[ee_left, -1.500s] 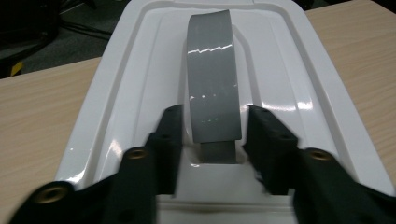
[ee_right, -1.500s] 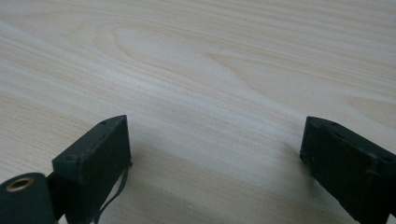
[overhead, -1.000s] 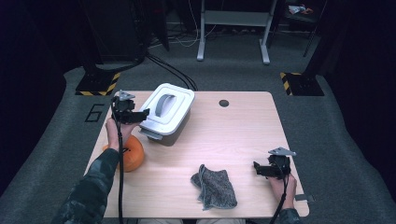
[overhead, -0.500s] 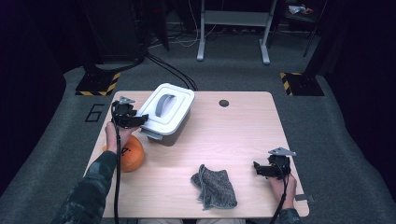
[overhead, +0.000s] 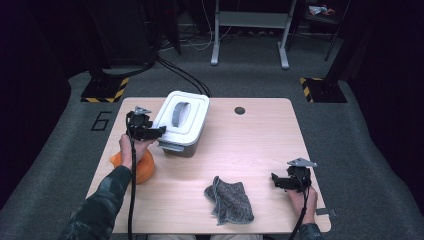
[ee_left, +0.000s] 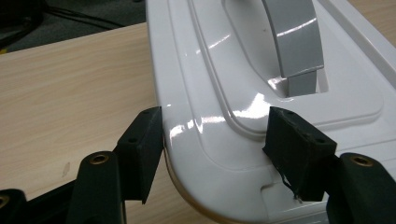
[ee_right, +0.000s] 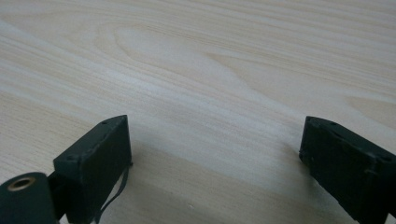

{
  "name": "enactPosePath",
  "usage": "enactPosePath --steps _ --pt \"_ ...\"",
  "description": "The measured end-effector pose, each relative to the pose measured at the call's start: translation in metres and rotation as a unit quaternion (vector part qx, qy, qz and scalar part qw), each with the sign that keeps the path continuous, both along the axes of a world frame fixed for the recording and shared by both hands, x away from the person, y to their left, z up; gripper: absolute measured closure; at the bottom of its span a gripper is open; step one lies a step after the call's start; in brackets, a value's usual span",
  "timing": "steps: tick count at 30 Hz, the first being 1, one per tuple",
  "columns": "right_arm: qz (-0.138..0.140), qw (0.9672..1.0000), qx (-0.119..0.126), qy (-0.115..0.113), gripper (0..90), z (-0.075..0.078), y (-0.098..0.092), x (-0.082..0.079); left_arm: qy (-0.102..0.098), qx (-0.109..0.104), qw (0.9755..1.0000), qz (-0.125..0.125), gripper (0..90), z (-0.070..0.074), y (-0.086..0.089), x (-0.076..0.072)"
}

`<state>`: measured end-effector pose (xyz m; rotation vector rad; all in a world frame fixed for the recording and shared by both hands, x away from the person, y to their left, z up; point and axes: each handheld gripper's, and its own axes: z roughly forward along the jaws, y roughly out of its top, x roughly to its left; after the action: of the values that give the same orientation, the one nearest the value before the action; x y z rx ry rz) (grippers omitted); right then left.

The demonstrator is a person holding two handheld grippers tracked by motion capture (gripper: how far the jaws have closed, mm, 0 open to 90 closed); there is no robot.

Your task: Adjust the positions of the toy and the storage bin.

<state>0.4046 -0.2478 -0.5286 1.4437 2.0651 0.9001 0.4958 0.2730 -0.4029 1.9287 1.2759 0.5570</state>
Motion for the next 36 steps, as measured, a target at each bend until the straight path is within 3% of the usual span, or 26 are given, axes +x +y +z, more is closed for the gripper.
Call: enactPosePath --steps 7,10,11,12,36 --pt "0.0 1.0 0.0 0.0 8.1 0.0 0.0 0.0 0.004 -0.002 0.9999 -0.014 32.9 -0.001 -0.017 -0.006" --pt "0.0 1.0 0.0 0.0 8.1 0.0 0.0 0.0 0.006 0.007 0.9997 -0.023 30.7 0.0 -0.023 -0.009" --pt "0.0 1.0 0.0 0.0 8.1 0.0 0.0 0.0 0.002 -0.004 0.9999 -0.016 30.0 -0.001 -0.027 -0.009" --pt "0.0 1.0 0.0 0.0 8.1 0.0 0.0 0.0 0.004 0.005 0.9997 -0.024 29.9 -0.001 -0.028 -0.01" --pt "0.0 1.0 0.0 0.0 8.1 0.0 0.0 0.0 -0.011 -0.014 0.9993 -0.033 27.9 -0.005 -0.071 -0.021"
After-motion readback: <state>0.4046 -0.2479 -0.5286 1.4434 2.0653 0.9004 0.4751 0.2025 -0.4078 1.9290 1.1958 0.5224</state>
